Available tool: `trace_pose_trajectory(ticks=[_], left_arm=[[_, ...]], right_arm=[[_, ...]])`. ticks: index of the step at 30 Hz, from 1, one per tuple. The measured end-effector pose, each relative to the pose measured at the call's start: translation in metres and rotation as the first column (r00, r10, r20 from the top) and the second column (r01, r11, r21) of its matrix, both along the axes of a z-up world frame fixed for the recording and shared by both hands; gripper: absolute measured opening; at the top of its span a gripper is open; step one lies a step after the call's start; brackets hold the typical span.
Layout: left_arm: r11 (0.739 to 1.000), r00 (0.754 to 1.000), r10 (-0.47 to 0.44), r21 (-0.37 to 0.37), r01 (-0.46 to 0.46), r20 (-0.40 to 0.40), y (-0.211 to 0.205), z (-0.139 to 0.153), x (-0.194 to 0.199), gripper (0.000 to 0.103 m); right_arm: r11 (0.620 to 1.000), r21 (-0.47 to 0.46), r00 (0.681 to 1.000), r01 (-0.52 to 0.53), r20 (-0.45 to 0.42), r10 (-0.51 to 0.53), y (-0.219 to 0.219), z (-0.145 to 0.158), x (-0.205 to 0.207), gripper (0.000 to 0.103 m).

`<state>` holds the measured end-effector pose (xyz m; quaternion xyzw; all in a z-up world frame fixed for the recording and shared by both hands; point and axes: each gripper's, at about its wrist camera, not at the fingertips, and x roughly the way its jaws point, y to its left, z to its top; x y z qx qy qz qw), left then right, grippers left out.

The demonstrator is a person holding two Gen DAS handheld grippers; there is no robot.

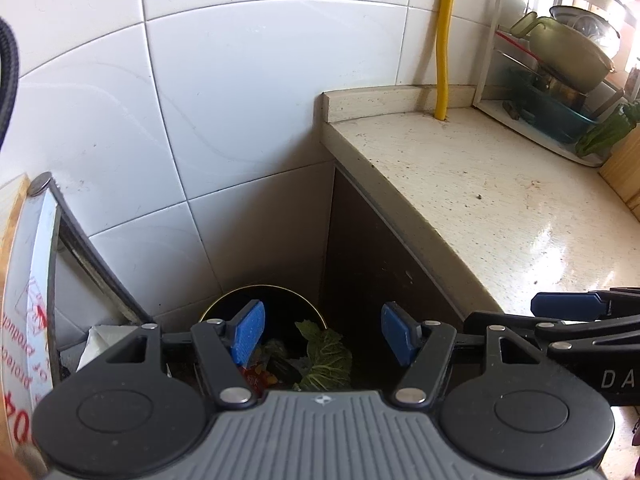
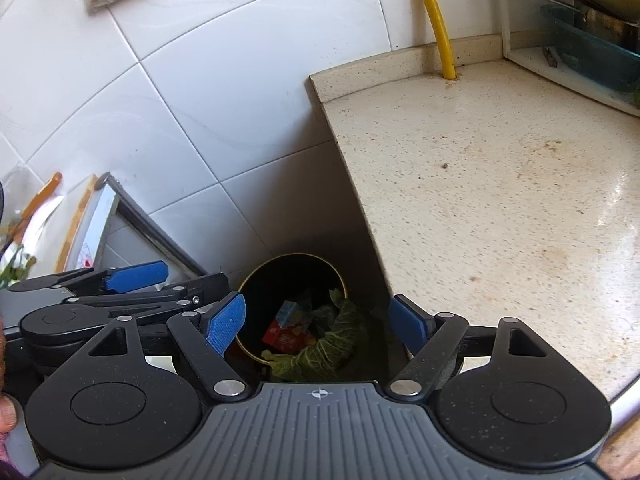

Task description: Collect trash

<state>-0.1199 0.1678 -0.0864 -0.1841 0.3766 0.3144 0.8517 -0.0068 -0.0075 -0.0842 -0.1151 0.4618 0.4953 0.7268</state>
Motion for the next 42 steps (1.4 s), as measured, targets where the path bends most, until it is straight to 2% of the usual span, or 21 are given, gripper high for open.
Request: trace_pose_trajectory(ticks=[9, 12, 15, 25, 28, 34, 42], left_arm=[[0.999, 0.999, 0.04, 0.028, -0.04, 0.003, -0.046, 0.002, -0.001, 0.064], [0.999, 0.999, 0.053, 0.014, -0.053, 0.007, -0.052, 0.003, -0.007, 0.068], [0.996, 0.997, 0.081, 0.032, -0.081, 0.007, -0.055, 0.005, -0.012, 0.072], [0.989, 0.988, 0.147, 0.021, -0.149, 0.047, -0.056, 0.001, -0.012, 0.078], [0.987, 0.986, 0.158, 0.015, -0.159, 0.05, -0.054, -0.001, -0.01, 0.08], [0.985, 0.986, 0.167, 0.031, -0.168, 0.023, -0.053, -0.003, -0.003, 0.082], [0.975, 0.977, 0.215, 0.049, -0.215, 0.014, -0.05, -0.005, -0.011, 0.082]], right_arm=[[1.0, -0.001, 1.0, -0.004, 0.005, 0.004, -0.038, -0.001, 0.011, 0.085], [1.0, -0.008, 1.0, -0.01, -0.013, 0.01, -0.042, -0.006, 0.013, 0.085], [0.999, -0.01, 0.999, -0.033, -0.016, 0.033, -0.042, -0.009, 0.011, 0.085], [0.999, -0.012, 0.997, -0.038, 0.062, 0.039, -0.036, -0.006, 0.018, 0.085], [1.0, -0.011, 0.998, -0.029, 0.047, 0.03, -0.035, -0.008, 0.025, 0.085], [1.0, -0.011, 0.999, 0.004, 0.041, -0.003, -0.033, -0.013, 0.027, 0.085], [0.999, -0.044, 0.996, 0.024, 0.082, -0.021, -0.025, -0.018, 0.016, 0.086]])
